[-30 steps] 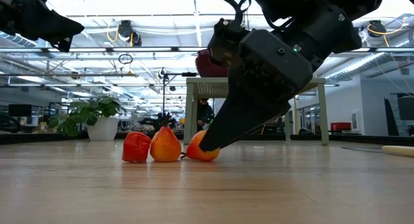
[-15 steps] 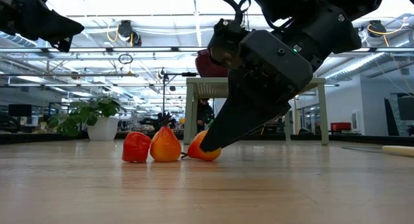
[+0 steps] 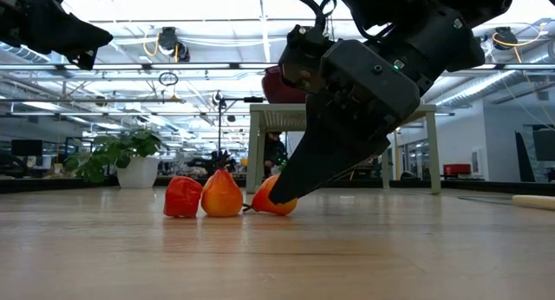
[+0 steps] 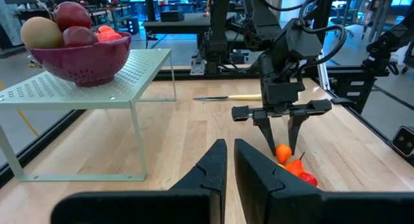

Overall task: Pick & Place Fruit
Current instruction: Put the pear into the dark red colander on the shelf

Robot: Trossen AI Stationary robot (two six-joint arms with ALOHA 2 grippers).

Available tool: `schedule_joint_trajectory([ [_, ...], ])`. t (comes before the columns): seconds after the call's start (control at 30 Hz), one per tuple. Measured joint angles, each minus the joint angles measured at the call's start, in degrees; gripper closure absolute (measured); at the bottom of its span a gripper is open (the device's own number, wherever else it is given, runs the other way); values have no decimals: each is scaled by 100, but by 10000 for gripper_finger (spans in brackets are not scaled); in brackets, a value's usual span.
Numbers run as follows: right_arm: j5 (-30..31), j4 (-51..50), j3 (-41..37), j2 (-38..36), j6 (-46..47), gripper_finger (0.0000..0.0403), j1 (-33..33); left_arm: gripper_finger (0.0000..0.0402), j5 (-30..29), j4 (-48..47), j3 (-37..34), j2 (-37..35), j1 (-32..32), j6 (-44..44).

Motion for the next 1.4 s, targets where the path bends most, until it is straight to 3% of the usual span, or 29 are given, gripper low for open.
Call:
schedule_joint_trajectory([
  [0.37, -2, -47, 0, -121, 4, 268, 0, 369, 0, 2, 0, 0, 0, -4],
  [0.77, 42, -815, 0, -1465, -43, 268, -9, 369, -2, 11, 0, 0, -2, 15],
  [1.13, 1603, -946, 0, -3073, -990, 268, -281, 369, -2, 11, 0, -2, 0, 17],
  [1.4, 2223, -944, 0, -3878, -2107, 268, -1123, 369, -4, 11, 0, -2, 0, 17],
])
